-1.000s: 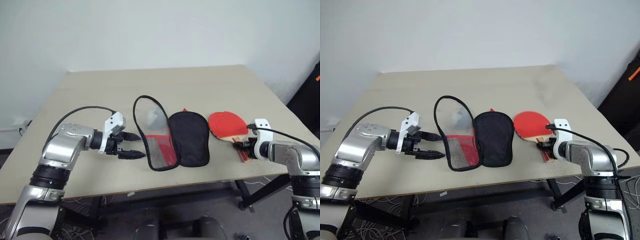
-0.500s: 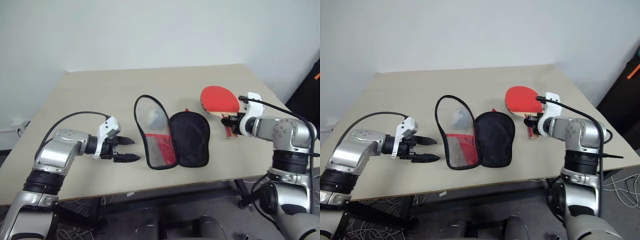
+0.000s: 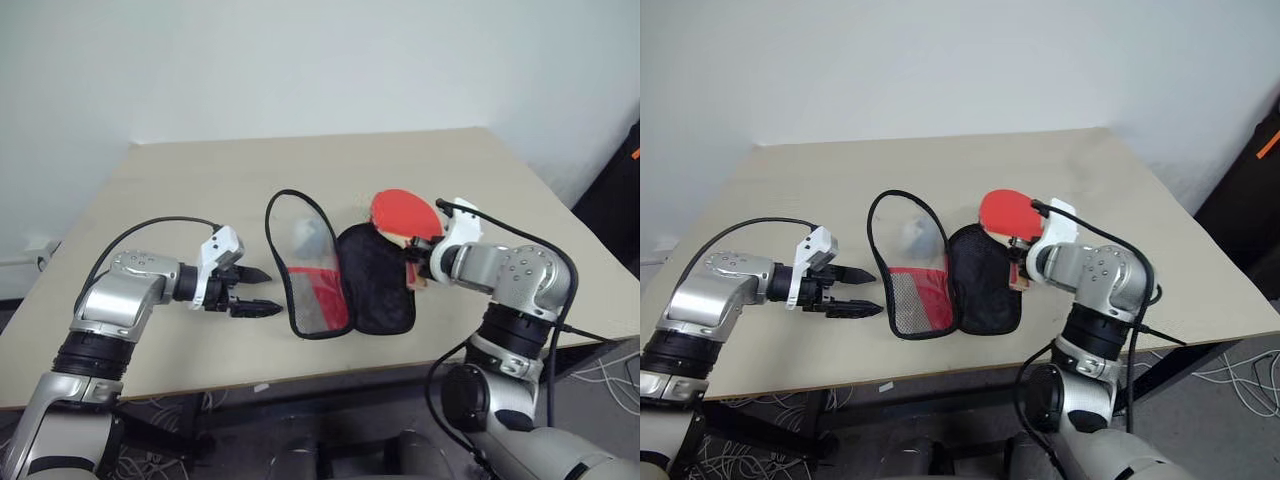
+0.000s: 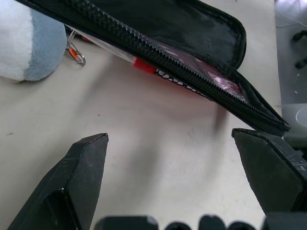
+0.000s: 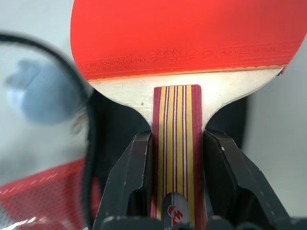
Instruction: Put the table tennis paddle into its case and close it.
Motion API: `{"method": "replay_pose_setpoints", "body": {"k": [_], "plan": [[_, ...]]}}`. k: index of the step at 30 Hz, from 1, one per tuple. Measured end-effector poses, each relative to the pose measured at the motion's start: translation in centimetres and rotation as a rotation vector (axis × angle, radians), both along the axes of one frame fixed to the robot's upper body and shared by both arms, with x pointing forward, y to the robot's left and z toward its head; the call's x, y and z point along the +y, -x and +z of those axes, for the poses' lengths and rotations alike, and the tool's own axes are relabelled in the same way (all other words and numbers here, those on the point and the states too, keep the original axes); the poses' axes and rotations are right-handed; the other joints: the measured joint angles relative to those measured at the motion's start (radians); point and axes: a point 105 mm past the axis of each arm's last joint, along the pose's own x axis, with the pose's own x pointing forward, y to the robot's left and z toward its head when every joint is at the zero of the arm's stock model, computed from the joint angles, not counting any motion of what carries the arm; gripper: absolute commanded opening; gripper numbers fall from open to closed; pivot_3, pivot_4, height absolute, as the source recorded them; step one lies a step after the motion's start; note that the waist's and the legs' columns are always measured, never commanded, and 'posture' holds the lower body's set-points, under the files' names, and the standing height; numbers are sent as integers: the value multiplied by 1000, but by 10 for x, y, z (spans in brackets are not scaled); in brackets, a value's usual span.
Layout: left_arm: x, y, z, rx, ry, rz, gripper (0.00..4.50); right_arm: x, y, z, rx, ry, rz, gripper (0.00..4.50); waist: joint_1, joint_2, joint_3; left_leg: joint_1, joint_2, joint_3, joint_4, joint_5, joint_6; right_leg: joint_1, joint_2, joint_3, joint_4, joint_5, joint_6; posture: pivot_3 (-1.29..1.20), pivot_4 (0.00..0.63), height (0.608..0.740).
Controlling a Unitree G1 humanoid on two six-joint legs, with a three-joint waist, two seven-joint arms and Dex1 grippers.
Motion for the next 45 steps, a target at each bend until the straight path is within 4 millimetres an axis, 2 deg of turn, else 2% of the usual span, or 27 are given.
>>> {"method": "replay_pose_setpoints", "body": {"k": [3, 7, 9, 35, 45], "plan": [[-2, 0, -1, 5, 3, -8, 4500, 2, 2, -4, 9, 38, 4, 1197, -1, -1, 0, 0, 0, -1, 0, 0, 0, 1, 0, 0, 0, 0, 0, 0, 0, 724], [-4, -1, -3, 10, 0, -15, 4500, 2, 14, -30, 83, 73, 9, 1197, -1, 0, 0, 0, 0, -1, 0, 0, 0, 0, 0, 0, 0, 0, 0, 0, 0, 724], [-4, -1, -3, 10, -4, -18, 4500, 4, 17, -35, 97, 82, 19, 1197, -2, 0, 0, 0, 0, -1, 0, 0, 0, 0, 0, 0, 0, 0, 0, 0, 0, 724], [-9, 0, -6, 22, -5, -44, 4500, 28, 21, -25, 61, 29, 122, 1197, -18, -1, 0, 1, 0, -2, -1, 1, 1, 1, 1, 0, -1, 0, 0, 0, 0, 724], [-9, -1, -5, 16, -8, -46, 4500, 29, 23, -36, 109, 59, 119, 1197, -17, -1, 0, 1, 0, -2, -1, 1, 1, 1, 1, 0, -1, 0, 0, 0, 0, 724]]}}
